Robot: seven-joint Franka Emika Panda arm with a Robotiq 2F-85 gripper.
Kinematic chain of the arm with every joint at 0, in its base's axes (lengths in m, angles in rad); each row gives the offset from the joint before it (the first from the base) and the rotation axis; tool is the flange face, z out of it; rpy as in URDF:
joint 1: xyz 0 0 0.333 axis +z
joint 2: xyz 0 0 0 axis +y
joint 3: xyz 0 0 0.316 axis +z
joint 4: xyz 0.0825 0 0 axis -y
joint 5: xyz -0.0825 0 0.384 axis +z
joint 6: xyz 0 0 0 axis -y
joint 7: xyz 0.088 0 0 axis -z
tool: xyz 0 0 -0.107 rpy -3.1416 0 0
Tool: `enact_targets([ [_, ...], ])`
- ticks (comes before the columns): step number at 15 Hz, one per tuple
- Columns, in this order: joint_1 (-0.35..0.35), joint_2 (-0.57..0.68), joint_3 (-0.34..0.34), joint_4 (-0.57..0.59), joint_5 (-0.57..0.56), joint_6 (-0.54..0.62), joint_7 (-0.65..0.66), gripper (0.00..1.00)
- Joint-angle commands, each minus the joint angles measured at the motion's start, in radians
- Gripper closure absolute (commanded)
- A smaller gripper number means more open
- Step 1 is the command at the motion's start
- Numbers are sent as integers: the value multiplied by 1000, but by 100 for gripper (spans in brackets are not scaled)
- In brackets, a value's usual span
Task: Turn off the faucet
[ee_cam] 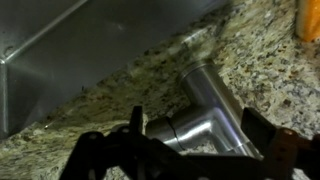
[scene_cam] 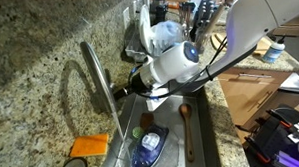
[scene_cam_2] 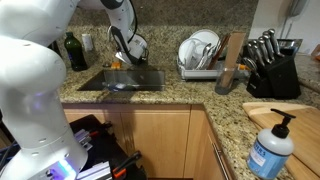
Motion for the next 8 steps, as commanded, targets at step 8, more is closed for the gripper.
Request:
enact_targets([
  [8, 83, -74, -210, 42, -136, -189, 104, 0],
])
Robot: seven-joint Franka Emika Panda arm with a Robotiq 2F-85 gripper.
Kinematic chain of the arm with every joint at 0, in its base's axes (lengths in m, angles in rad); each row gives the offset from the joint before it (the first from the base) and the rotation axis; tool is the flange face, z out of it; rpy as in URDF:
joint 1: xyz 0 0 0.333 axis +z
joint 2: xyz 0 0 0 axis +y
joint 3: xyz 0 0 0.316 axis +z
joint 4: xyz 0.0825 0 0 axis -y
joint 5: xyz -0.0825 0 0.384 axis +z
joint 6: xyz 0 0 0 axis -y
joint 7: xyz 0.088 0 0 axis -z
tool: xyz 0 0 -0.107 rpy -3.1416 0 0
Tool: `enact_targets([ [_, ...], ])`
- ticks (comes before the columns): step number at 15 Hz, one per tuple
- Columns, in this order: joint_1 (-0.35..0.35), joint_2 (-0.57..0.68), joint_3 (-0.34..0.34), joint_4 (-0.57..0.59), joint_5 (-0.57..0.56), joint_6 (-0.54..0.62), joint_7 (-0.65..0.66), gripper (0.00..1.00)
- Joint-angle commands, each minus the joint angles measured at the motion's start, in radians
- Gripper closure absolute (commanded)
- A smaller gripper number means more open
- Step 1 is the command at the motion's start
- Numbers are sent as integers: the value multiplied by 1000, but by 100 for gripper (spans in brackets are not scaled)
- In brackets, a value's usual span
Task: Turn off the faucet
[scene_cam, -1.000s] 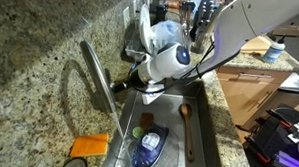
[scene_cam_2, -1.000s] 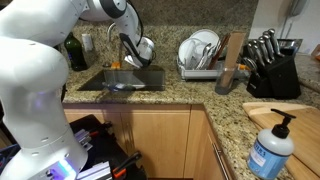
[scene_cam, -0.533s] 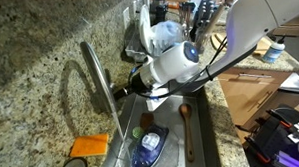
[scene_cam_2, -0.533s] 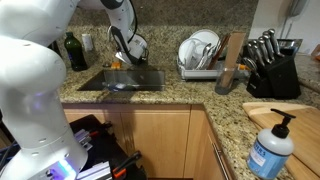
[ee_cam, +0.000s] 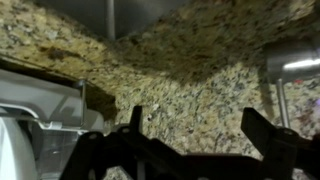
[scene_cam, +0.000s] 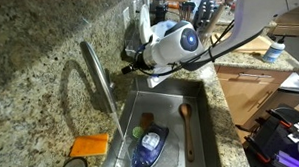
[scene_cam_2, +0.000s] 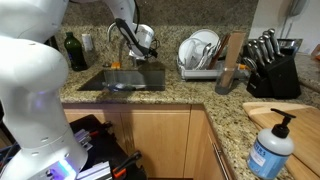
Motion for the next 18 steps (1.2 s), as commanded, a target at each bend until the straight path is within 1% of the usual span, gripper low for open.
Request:
enact_targets([
  [1, 7, -6, -13, 6, -8, -7, 12, 0],
  [4, 6, 113, -31, 158, -66, 63, 103, 0],
  [7, 9, 225, -46, 339, -170, 110, 198, 0],
  [10, -21, 319, -2, 511, -255, 186, 248, 0],
  [12, -34, 392, 29, 620, -252, 229, 252, 0],
  [13, -44, 371, 47, 571, -216, 277, 249, 0],
  [14, -52, 361, 55, 557, -201, 313, 249, 0],
  [15, -56, 327, 61, 500, -186, 347, 256, 0],
  [16, -117, 298, 165, 408, -53, 329, 66, 0],
  [17, -128, 279, 181, 370, -10, 334, 49, 0],
  [18, -150, 268, 213, 329, 60, 340, -11, 0],
])
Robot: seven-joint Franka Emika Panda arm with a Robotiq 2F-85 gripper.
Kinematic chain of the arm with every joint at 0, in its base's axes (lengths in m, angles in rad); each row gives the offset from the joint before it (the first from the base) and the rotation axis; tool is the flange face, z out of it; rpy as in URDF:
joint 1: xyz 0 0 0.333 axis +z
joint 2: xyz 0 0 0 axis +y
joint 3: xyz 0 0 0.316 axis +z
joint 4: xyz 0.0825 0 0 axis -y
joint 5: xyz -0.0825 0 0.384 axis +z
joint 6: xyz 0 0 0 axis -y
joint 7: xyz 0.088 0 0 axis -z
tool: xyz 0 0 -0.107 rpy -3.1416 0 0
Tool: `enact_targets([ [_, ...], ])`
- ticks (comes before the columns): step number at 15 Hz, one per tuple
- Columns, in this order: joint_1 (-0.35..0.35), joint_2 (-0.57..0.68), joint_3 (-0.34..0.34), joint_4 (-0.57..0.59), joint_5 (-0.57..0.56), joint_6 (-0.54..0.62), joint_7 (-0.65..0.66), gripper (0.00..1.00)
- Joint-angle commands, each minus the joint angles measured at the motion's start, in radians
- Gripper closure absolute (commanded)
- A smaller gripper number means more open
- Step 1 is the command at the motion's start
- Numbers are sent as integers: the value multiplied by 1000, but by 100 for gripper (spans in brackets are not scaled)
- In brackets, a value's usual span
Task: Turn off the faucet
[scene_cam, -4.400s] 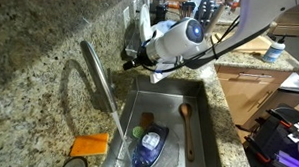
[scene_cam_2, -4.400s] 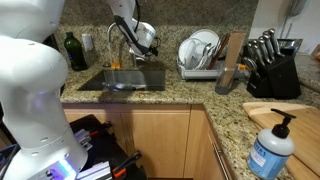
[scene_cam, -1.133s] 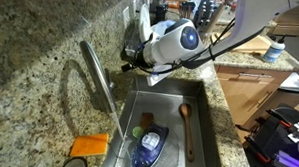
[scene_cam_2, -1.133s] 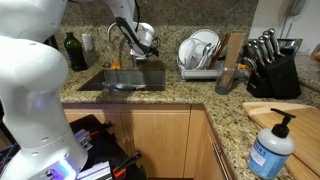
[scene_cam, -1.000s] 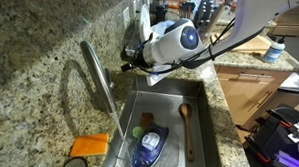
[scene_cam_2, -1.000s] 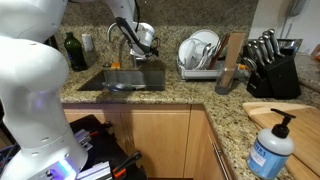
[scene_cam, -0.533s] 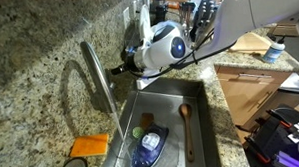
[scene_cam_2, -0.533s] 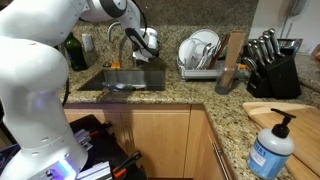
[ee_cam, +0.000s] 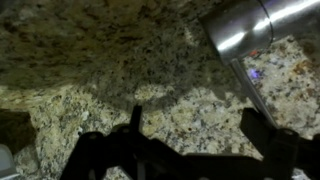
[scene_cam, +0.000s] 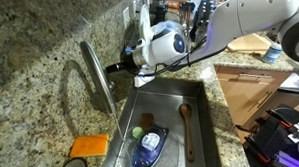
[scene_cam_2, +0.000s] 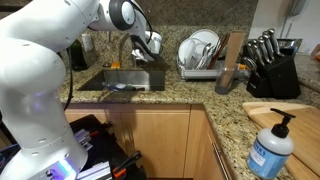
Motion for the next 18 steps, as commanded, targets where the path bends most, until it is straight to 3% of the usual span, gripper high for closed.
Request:
enact_targets([
  [1, -34, -56, 91, -116, 76, 85, -25, 0],
  [2, -84, -75, 174, -195, 234, 70, -220, 0],
  [5, -134, -124, 247, -315, 391, 93, -317, 0],
  [6, -168, -141, 287, -319, 275, 79, -192, 0],
  [7, -202, -163, 332, -363, 277, 69, -195, 0],
  [10, -307, -246, 498, -490, 113, 67, -50, 0],
  [11, -242, -149, 418, -340, 180, 56, -110, 0],
  [13, -279, -199, 479, -416, 133, 63, -69, 0],
  [18, -284, -221, 490, -455, 133, 63, -67, 0],
])
